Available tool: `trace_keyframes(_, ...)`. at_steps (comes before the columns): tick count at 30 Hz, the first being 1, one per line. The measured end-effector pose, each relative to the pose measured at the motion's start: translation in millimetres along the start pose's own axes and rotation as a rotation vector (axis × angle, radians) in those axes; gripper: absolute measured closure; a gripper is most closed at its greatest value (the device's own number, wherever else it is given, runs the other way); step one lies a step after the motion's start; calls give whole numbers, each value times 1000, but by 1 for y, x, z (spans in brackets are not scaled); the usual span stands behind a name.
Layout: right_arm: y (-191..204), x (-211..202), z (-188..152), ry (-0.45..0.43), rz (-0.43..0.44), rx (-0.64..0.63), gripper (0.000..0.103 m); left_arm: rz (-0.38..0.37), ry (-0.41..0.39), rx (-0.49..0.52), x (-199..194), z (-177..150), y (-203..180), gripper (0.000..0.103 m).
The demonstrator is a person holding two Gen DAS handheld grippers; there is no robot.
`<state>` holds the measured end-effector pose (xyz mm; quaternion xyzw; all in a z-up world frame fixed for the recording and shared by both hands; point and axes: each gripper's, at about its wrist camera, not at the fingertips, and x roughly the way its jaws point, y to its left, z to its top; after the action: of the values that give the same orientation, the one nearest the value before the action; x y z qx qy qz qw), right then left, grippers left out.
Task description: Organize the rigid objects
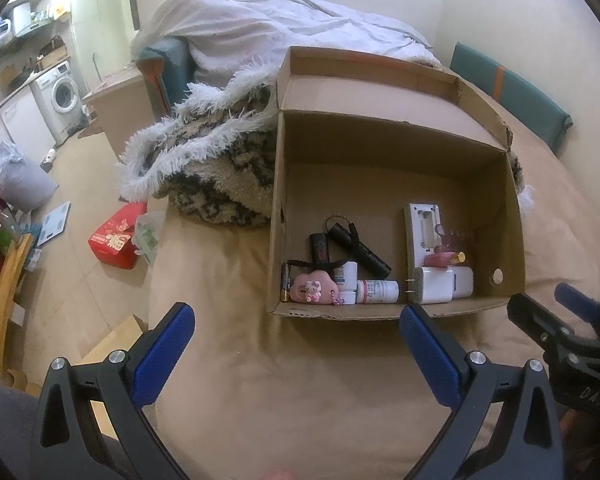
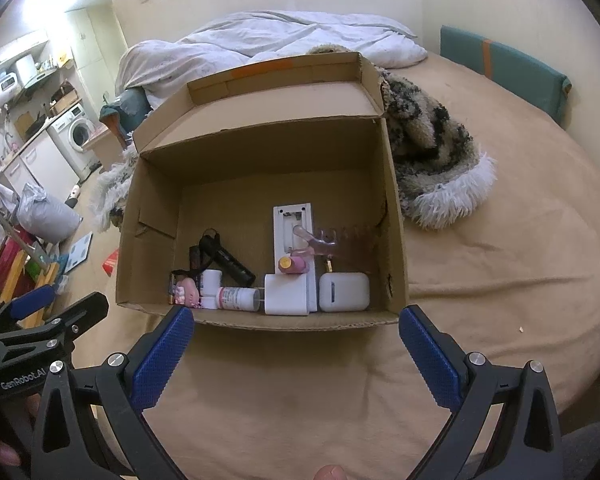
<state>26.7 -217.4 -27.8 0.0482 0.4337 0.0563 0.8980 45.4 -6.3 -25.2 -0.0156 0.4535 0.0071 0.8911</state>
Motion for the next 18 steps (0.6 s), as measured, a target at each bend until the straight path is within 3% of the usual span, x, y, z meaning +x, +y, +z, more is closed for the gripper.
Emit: trace_keyframes(18,0,1,1,3,-4,5,0,2,3,-7,2,1,-2,1)
